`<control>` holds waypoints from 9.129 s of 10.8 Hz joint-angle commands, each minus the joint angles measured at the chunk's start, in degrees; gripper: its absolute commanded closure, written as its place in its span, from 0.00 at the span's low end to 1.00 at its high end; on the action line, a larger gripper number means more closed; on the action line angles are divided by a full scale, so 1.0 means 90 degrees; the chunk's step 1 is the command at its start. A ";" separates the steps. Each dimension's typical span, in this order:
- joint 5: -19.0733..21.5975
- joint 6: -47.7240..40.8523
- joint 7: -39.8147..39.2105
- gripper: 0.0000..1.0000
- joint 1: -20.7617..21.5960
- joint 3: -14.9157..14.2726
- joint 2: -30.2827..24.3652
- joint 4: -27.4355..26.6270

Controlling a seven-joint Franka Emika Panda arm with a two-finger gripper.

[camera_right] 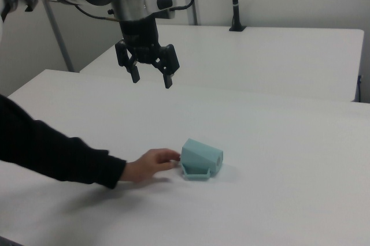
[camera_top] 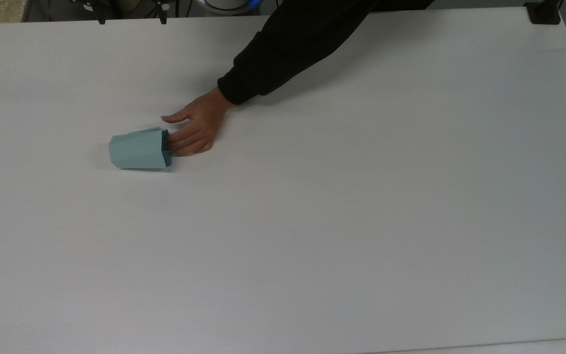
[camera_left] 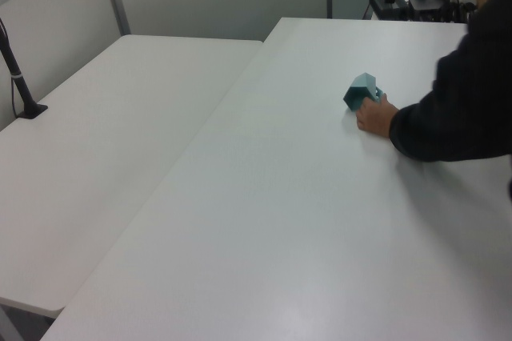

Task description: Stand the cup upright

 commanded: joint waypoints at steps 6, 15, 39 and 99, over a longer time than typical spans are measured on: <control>0.0010 -0.0449 -0.0050 0.00 0.0132 -0.0040 -0.0222 0.0178; -0.2906 0.0876 0.2700 0.00 0.1469 0.0106 0.0588 -0.0670; -0.6229 0.1874 0.4940 0.00 0.1344 0.0458 0.2649 -0.1501; -0.0292 0.3447 0.3876 1.00 0.0962 0.0467 0.1672 -0.1706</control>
